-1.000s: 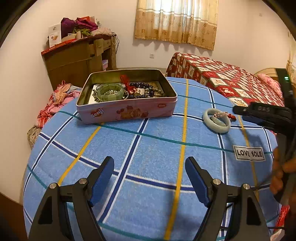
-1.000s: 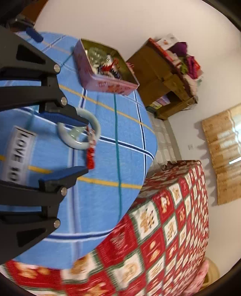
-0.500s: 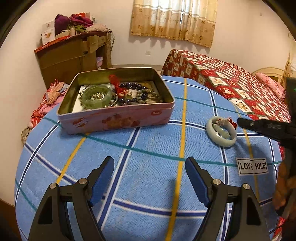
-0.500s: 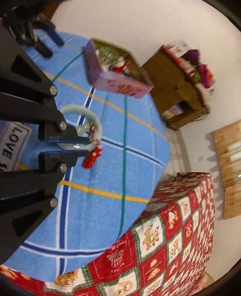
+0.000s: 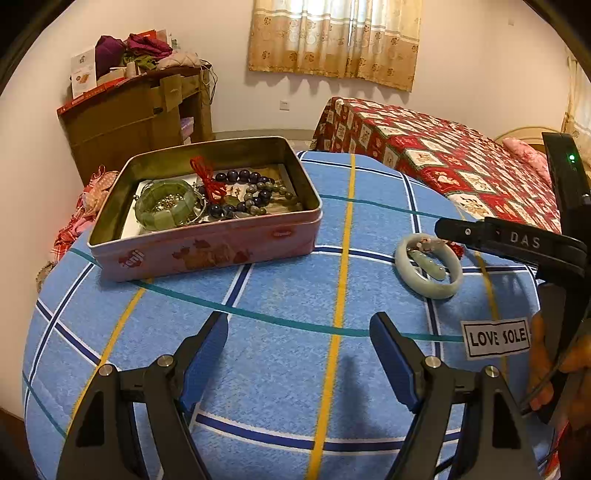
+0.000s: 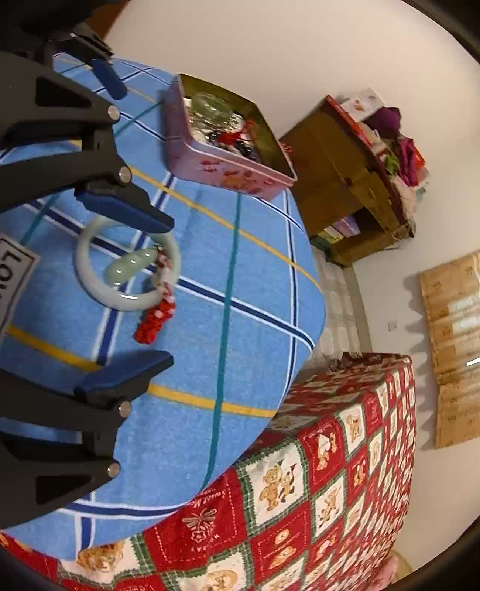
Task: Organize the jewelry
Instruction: 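Lower the right tool onto the white jade bangle's pendant cord and close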
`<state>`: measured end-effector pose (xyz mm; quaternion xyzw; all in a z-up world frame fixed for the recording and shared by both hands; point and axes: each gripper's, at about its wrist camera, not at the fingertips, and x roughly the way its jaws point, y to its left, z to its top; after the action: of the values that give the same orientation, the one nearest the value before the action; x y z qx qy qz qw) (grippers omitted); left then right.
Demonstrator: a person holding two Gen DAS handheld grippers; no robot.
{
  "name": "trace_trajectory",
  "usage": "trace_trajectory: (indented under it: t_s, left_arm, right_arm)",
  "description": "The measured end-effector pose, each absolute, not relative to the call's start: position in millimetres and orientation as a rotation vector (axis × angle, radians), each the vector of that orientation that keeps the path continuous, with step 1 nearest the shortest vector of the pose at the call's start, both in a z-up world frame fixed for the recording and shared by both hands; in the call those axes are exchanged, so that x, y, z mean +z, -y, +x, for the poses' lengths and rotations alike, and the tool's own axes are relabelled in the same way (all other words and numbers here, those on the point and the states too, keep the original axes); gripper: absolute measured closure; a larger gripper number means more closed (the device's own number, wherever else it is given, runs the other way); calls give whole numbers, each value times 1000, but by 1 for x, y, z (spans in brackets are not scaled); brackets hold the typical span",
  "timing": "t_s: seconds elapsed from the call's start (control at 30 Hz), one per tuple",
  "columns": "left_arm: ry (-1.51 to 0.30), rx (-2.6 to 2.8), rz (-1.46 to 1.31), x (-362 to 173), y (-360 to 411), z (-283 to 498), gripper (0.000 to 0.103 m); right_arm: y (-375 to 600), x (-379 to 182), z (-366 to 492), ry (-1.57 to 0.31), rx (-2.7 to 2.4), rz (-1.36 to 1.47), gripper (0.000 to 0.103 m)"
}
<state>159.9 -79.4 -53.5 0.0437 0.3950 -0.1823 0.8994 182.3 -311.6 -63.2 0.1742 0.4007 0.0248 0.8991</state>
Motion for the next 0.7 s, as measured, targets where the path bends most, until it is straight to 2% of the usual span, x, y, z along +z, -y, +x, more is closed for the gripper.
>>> trace_trajectory:
  t_s: [0.03,0.07,0.1,0.13,0.23,0.3,0.53,0.7]
  left_arm:
    - [-819,-377,91,-54,80,161,24]
    - [-821,-375,90,-55,80,163,24]
    - [-823,-373,90,-56,81,164,24]
    - [-827,-372,90,-57,82,166,24]
    - [-832,-373,82,-59,83,169,24]
    - [-832,-379,77,-58,85,171,24]
    - [-818,-419,100,-56,108,176,24]
    - [-811,-447,109,-53,128,180,24]
  right_arm:
    - [311,-65,185,-838,53,354,38]
    - [310,-67,187,-848,63,349,51]
    - [308,-71,190,-875,80,338,57]
    - [306,-74,193,-892,88,328,69]
    - [307,-72,188,-889,95,314,80]
    - [314,-64,179,-850,98,357,94]
    - [324,-34,157,-739,135,429,94]
    - [319,-43,174,-795,122,392,85]
